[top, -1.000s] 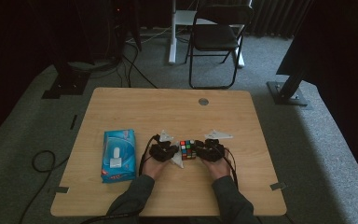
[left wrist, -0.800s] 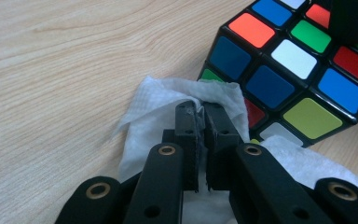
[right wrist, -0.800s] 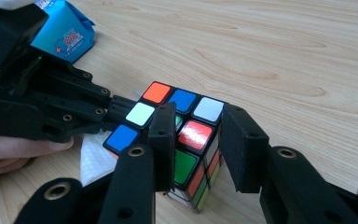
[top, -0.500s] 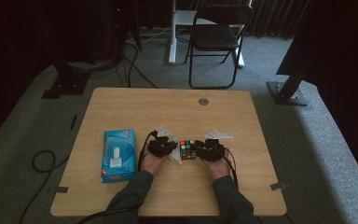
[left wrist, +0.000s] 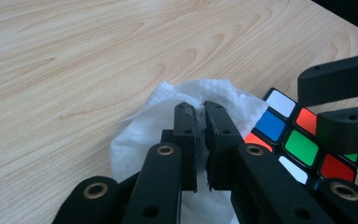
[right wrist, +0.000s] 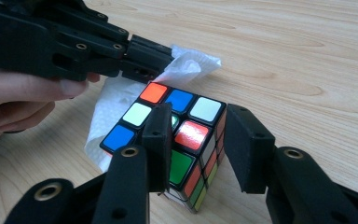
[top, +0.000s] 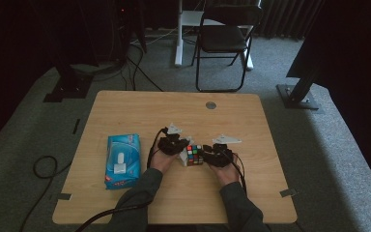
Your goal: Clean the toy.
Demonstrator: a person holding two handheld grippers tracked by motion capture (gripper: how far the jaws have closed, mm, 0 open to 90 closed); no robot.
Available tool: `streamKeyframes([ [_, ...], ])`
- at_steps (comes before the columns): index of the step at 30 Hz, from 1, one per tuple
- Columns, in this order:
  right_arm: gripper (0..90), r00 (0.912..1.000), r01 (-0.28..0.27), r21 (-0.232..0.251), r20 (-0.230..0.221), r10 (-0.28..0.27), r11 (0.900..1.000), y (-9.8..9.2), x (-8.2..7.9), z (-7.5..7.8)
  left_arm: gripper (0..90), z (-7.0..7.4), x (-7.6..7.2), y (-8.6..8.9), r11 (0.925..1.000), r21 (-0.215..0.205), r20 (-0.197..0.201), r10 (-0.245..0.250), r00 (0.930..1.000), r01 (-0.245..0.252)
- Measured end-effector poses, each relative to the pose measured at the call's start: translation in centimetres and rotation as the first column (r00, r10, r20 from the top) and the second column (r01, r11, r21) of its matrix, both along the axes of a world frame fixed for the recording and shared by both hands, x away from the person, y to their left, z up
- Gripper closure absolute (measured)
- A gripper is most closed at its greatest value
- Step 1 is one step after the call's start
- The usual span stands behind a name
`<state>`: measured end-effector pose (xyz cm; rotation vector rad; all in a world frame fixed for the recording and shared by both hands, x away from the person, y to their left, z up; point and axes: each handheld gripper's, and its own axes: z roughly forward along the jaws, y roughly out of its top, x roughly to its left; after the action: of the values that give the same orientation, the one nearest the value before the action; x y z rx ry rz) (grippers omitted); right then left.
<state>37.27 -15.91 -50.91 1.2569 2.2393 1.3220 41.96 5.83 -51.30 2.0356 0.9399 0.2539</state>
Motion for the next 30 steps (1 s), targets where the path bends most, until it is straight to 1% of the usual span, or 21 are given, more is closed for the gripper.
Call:
streamKeyframes([
  [4, 58.6, 1.0, 0.009, -0.006, 0.0, -0.009, 1.0, 0.0, 0.0, 0.0, 85.4, 0.1, -0.4, 0.3, 0.9999, 0.007, -0.003, -0.009, 1.0, 0.009],
  [7, 57.8, 0.9998, 0.019, -0.014, 0.005, -0.019, 1.0, 0.1, 0.0, 0.0, 85.4, 0.0, -1.0, 0.6, 1.0, 0.001, -0.008, -0.009, 0.9999, 0.009],
  [8, 57.8, 0.9998, 0.022, -0.019, 0.006, -0.021, 1.0, 0.1, 0.0, 0.1, 85.4, 0.0, -1.3, 0.7, 1.0, -0.007, -0.01, -0.006, 0.9999, 0.006],
  [12, 57.8, 0.9995, 0.029, -0.031, 0.013, -0.029, 0.999, 0.2, -0.1, 0.2, 85.4, 0.0, -2.6, 0.9, 0.9999, -0.013, -0.015, -0.002, 0.9999, 0.001],
  [16, 57.8, 0.9989, 0.044, -0.035, 0.015, -0.044, 0.998, 0.3, 0.0, 0.2, 85.3, -0.1, -3.9, 1.1, 0.9996, -0.029, -0.018, -0.008, 0.9998, 0.007],
  [20, 57.8, 0.9978, 0.066, -0.034, 0.011, -0.066, 0.997, 0.4, 0.0, 0.2, 85.4, -0.2, -5.0, 1.2, 0.9989, -0.039, -0.016, -0.027, 0.9995, 0.027],
  [22, 57.9, 0.9972, 0.074, -0.034, 0.009, -0.074, 0.997, 0.5, 0.1, 0.2, 85.3, -0.3, -5.3, 1.2, 0.9984, -0.043, -0.019, -0.036, 0.9992, 0.035],
  [26, 58.8, 0.9974, 0.073, -0.027, 0.003, -0.073, 0.997, 0.6, 0.2, 0.2, 85.3, -0.3, -5.7, 1.2, 0.9972, -0.054, -0.027, -0.054, 0.9982, 0.053],
  [28, 60.7, 0.9977, 0.067, -0.024, 0.001, -0.067, 0.997, 0.6, 0.2, 0.2, 85.3, -0.3, -5.8, 1.2, 0.997, -0.051, -0.021, -0.059, 0.998, 0.058],
  [30, 63.1, 0.9982, 0.059, -0.028, 0.004, -0.059, 0.998, 0.7, 0.2, 0.3, 85.2, -0.2, -5.8, 1.3, 0.9977, -0.046, -0.012, -0.05, 0.9987, 0.049],
])
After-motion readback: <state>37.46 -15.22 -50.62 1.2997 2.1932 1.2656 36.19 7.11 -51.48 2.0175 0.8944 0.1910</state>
